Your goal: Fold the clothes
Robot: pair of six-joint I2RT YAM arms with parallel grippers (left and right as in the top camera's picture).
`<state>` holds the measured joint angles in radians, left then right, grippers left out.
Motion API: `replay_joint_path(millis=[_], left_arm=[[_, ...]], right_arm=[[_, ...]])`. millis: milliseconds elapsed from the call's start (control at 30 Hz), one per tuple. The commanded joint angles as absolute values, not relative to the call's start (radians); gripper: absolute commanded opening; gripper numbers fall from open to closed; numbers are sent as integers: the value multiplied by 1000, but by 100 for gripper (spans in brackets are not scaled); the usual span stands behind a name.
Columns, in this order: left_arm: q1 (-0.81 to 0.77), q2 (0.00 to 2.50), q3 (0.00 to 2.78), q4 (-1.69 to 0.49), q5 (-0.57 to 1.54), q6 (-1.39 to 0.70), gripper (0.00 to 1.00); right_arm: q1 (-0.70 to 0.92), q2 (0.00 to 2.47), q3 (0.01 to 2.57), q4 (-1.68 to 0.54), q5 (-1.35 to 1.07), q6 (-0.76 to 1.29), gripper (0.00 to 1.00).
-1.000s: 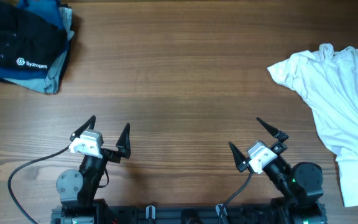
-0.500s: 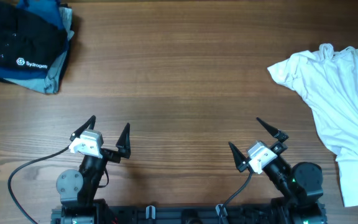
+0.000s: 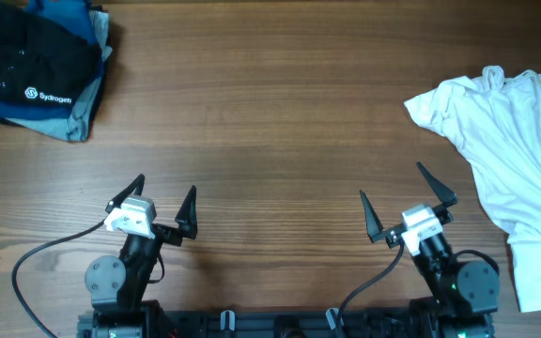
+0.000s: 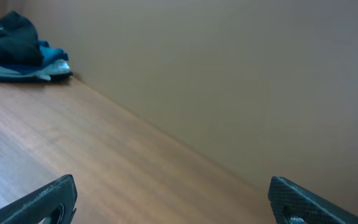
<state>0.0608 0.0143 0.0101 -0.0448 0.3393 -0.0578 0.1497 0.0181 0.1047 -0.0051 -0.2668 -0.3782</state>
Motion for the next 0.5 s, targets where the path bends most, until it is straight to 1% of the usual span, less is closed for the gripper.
replay_joint_path(millis=[0, 233, 467], left_arm=[[58, 5, 6, -46, 348, -60, 100], [58, 5, 6, -46, 347, -60, 100], [58, 5, 6, -46, 347, -60, 100]], right_arm=[[154, 10, 104, -60, -213, -288, 100], [154, 10, 104, -205, -214, -287, 99], [154, 10, 104, -253, -218, -287, 100]])
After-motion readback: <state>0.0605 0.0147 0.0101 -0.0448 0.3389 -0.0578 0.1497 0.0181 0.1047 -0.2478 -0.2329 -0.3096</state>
